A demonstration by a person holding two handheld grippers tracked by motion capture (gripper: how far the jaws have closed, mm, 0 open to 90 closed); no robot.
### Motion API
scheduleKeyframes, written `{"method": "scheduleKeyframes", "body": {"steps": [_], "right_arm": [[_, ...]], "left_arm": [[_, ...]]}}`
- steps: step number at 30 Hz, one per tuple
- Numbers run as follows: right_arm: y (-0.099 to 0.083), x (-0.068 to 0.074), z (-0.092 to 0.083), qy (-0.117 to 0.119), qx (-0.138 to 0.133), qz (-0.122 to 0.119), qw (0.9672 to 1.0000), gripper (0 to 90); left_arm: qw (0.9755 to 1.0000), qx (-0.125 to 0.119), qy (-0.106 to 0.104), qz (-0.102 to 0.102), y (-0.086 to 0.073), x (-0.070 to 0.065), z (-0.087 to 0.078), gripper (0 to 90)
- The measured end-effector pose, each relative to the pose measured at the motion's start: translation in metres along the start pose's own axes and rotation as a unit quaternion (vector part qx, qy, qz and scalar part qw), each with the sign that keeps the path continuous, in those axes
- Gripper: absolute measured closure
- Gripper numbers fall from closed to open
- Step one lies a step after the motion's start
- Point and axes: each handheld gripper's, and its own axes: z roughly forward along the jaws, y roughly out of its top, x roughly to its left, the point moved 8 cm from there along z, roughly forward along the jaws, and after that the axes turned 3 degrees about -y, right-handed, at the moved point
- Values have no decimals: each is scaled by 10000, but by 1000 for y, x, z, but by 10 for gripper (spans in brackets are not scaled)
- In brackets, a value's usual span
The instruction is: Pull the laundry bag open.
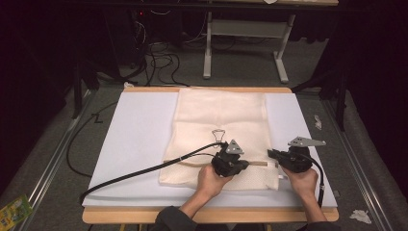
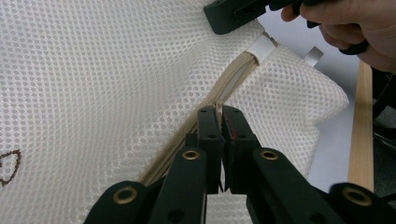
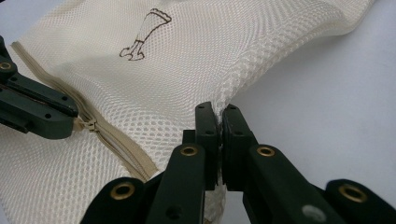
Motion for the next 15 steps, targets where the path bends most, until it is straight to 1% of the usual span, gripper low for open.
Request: {"method": "scheduleKeyframes", "body": {"steps": [3,4,6,7,11,12,13,15], "right_arm": [[-1,-1,1,-17,15,30,10000,883],[-1,-1,1,-19,7,4,10000,883],[-1,-1,1,-14,7,9,10000,883],[-1,0,1,-11,13,37,10000,883],[-1,0,0,-1,0,20,10000,883],[-1,0,1,-36,23,22,10000,883],[-1,-1,1,-22,4,44,10000,883],[-1,-2,1,-19,-3,3,10000,883]], "left_arm": [[10000,2,20,-36,-2,3,-3,871],[10000,-2,29,-33,-2,4,-4,872],[10000,-28,9,-65,-2,4,-5,872],[10000,-30,17,-61,-2,4,-5,872],[10000,-5,36,-29,-3,4,-6,872],[10000,-19,37,-39,-3,5,-7,872],[10000,-23,40,-47,-4,5,-8,872],[9999,-52,27,-95,-4,6,-10,872]]}}
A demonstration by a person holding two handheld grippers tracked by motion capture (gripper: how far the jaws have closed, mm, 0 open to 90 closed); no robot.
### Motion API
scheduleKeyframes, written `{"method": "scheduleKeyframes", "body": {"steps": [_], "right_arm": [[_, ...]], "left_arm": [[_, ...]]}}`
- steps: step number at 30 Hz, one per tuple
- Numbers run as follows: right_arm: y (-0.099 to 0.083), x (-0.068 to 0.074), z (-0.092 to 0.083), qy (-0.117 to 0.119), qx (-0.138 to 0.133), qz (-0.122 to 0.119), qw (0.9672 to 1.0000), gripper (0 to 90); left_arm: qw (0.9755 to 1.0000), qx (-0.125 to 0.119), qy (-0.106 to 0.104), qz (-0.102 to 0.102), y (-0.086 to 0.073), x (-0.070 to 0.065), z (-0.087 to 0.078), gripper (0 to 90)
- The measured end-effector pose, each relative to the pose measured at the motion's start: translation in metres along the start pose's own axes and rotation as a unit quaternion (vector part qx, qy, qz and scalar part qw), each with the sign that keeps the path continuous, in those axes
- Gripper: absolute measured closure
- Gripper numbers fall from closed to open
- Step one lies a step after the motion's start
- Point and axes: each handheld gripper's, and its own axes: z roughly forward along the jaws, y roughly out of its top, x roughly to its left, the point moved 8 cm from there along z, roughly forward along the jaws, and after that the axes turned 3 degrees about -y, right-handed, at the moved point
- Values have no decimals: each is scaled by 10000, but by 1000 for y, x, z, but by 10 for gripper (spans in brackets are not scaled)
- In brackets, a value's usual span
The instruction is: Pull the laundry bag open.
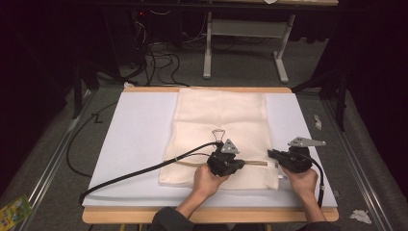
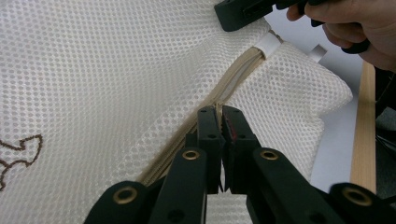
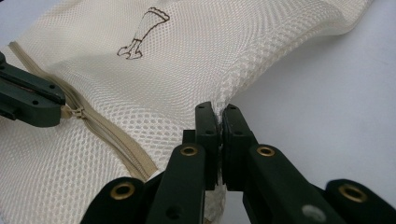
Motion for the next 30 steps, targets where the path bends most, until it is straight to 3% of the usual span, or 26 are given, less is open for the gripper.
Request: {"method": "scheduleKeyframes", "body": {"steps": [7,10,16,30], "right_arm": [[0,1,-1,4,-19,16,10000,883],[-1,0,1,-23,-3,40,10000,883],[-3,-2,2,-53,53,43,10000,883],[-3,-1,3,-100,71,-4,9999,882]], "left_arm": [[10000,-2,-16,58,0,0,-3,871],[9999,39,78,111,-3,1,-6,871],[9999,-56,47,-78,-7,9,-15,871],[9998,-165,55,-102,-11,11,-25,871]]}}
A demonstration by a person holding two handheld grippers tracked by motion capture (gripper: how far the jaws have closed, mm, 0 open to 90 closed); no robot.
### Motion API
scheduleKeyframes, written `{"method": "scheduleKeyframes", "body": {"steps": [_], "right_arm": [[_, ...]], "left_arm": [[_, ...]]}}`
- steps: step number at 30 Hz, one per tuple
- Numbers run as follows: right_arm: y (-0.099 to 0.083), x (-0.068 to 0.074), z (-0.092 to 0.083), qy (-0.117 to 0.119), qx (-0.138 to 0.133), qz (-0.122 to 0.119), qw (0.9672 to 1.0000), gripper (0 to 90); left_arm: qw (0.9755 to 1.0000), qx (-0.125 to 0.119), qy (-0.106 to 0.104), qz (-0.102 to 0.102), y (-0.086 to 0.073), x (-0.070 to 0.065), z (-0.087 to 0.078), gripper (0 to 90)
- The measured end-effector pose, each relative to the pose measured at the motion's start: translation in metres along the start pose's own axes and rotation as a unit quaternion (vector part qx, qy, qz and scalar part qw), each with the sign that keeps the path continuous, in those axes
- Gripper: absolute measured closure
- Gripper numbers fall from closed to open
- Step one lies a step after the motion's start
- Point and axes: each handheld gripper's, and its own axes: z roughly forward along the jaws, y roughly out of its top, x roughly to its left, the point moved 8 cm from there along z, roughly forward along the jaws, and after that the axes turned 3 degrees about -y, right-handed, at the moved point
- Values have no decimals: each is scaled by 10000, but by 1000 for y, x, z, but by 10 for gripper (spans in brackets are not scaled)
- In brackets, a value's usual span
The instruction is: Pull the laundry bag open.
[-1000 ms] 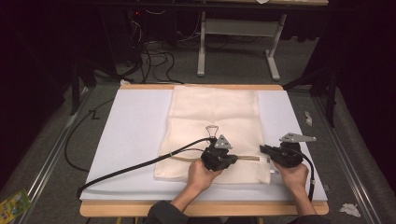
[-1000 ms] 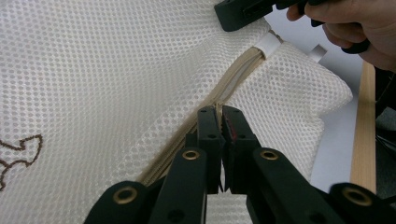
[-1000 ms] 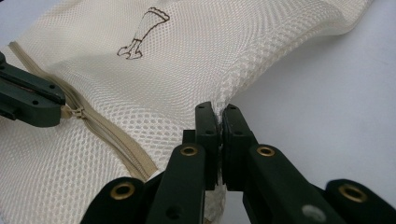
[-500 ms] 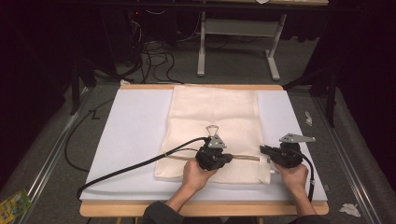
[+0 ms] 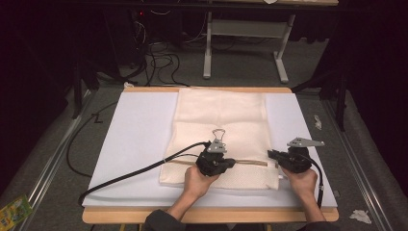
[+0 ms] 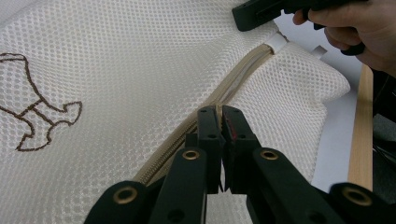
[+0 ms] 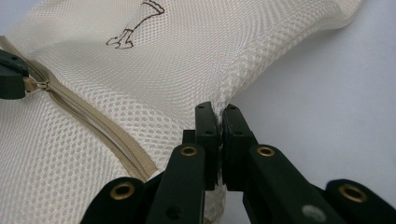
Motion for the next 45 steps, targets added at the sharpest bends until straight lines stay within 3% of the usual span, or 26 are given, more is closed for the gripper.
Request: {"method": "scheduleKeyframes", "body": {"steps": [6,10,25,30,45], "right_arm": [[0,-2,1,-28,-21,10,10000,883],[0,-3,0,-32,-23,4,10000,882],[2,-2,1,-47,-42,19,10000,882],[1,-3,2,-9,-65,52,10000,882],[1,-1,2,-19,-69,-54,10000,882]], "left_arm": [[9999,-16,150,57,-2,4,-11,871],[9999,-79,146,-44,-4,7,-17,871],[9996,-107,275,4,-8,11,-26,871],[9994,-194,279,-75,-9,15,-34,871],[9994,-196,294,-72,-11,16,-34,871]]}}
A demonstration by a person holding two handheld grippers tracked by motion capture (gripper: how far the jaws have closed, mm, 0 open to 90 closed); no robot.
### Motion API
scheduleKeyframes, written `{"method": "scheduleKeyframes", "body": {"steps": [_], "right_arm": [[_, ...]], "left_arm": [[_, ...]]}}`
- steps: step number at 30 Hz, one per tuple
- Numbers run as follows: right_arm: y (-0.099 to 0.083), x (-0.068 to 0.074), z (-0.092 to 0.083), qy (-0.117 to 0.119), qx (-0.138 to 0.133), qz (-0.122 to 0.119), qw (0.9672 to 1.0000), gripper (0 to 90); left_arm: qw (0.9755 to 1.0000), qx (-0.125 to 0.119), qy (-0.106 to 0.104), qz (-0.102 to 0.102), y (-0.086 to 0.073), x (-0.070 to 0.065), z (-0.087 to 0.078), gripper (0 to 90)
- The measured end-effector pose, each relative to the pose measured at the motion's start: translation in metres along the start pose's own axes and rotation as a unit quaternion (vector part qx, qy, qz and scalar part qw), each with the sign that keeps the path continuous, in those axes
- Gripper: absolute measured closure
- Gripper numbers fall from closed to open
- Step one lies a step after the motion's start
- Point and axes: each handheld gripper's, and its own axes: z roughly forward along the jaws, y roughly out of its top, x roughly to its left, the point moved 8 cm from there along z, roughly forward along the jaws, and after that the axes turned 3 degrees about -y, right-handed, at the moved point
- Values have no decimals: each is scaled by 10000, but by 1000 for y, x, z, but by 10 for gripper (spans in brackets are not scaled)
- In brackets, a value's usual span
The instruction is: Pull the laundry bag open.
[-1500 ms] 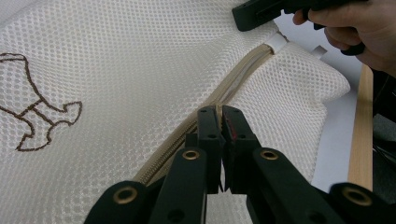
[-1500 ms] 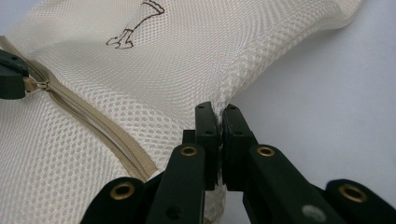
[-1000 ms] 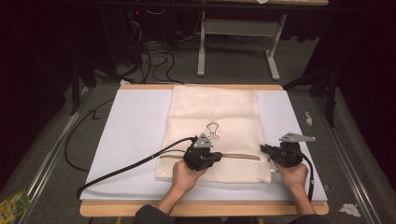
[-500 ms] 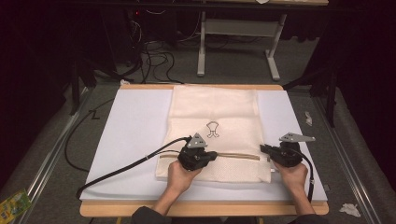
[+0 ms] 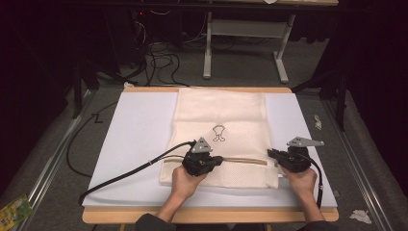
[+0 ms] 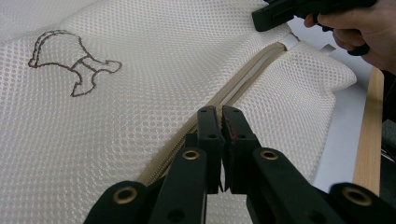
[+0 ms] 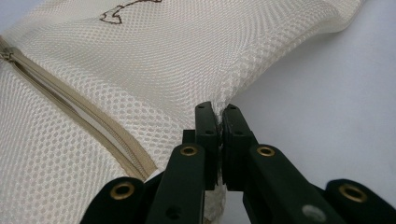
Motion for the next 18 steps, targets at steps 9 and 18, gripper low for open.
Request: {"method": "scheduleKeyframes", "body": {"steps": [9,18], "right_arm": [[0,-1,-1,-23,22,49,10000,882],[0,-2,-1,-46,26,67,10000,882]], "left_arm": [[10000,44,78,-28,-3,4,-7,871],[9999,20,103,-73,-5,7,-11,871]]}}
